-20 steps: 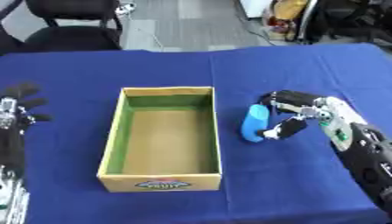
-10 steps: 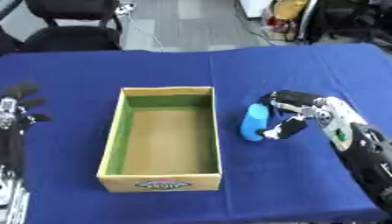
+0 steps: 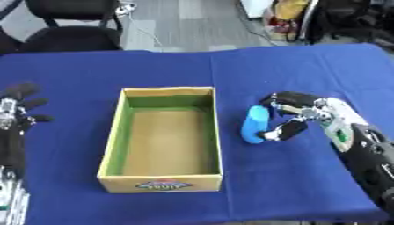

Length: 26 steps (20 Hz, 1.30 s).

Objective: Pick up objects on the table and place them in the box.

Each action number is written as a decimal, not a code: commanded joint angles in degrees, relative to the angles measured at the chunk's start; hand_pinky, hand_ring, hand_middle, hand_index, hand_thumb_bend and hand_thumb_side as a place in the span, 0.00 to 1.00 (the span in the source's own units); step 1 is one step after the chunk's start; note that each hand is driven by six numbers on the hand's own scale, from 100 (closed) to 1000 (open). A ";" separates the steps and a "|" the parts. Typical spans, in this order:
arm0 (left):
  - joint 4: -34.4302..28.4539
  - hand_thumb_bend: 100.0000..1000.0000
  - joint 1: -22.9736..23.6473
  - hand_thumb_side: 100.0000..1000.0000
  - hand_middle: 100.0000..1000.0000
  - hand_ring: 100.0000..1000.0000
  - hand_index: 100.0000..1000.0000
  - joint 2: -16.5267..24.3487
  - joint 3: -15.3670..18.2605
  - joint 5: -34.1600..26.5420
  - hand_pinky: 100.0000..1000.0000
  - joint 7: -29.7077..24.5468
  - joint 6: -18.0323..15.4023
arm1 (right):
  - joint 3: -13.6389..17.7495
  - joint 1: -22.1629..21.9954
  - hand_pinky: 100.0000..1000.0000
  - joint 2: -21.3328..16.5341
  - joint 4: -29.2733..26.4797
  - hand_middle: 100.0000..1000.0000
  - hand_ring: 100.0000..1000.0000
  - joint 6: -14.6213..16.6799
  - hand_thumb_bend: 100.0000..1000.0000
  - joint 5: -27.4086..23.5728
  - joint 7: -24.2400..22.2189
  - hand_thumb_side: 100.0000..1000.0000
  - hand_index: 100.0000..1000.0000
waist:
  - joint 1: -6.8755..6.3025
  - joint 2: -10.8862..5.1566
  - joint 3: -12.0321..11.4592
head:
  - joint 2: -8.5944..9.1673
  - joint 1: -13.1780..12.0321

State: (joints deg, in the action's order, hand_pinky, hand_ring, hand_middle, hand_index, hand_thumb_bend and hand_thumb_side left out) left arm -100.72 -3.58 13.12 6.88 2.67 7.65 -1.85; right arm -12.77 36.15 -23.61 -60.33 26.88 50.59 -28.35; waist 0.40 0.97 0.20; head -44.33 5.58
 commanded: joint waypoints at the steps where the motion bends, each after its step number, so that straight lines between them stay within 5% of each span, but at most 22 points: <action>1: -0.73 0.44 -0.57 1.00 0.76 0.68 0.85 0.28 0.02 -0.27 0.52 -0.10 -0.13 | 0.11 0.55 0.36 -0.88 -0.37 0.53 0.49 0.09 0.13 -0.10 0.36 0.46 0.71 | -0.13 -0.47 -0.06 | 0.21 0.76; 7: -0.71 0.44 -0.55 1.00 0.77 0.68 0.85 0.30 0.02 -0.27 0.52 -0.10 -0.10 | 0.04 0.34 0.35 -1.00 -0.75 0.50 0.48 -0.08 0.07 -0.29 1.99 0.41 0.60 | -0.15 -0.48 0.00 | 0.21 0.79; 17: -0.60 0.44 -0.55 1.00 0.77 0.68 0.85 0.27 0.02 -0.26 0.52 -0.12 -0.07 | 0.61 -0.03 0.34 -1.11 -1.92 0.49 0.47 -0.29 0.07 -1.14 3.48 0.41 0.57 | -0.15 -0.42 -0.01 | 0.21 0.85; 26: -0.38 0.43 -0.52 1.00 0.77 0.68 0.85 0.20 -0.02 -0.26 0.52 -0.18 -0.03 | 2.84 -0.18 0.35 -1.54 -9.16 0.47 0.48 -2.16 0.06 -6.07 4.86 0.40 0.56 | -0.15 -0.46 0.01 | 0.21 0.85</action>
State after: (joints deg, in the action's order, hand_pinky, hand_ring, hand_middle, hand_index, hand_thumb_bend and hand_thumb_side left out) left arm -100.35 -3.58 13.12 6.87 2.67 7.61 -1.81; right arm -10.88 35.27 -23.63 -67.35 25.13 45.47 -23.74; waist 0.39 0.97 0.21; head -44.33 5.60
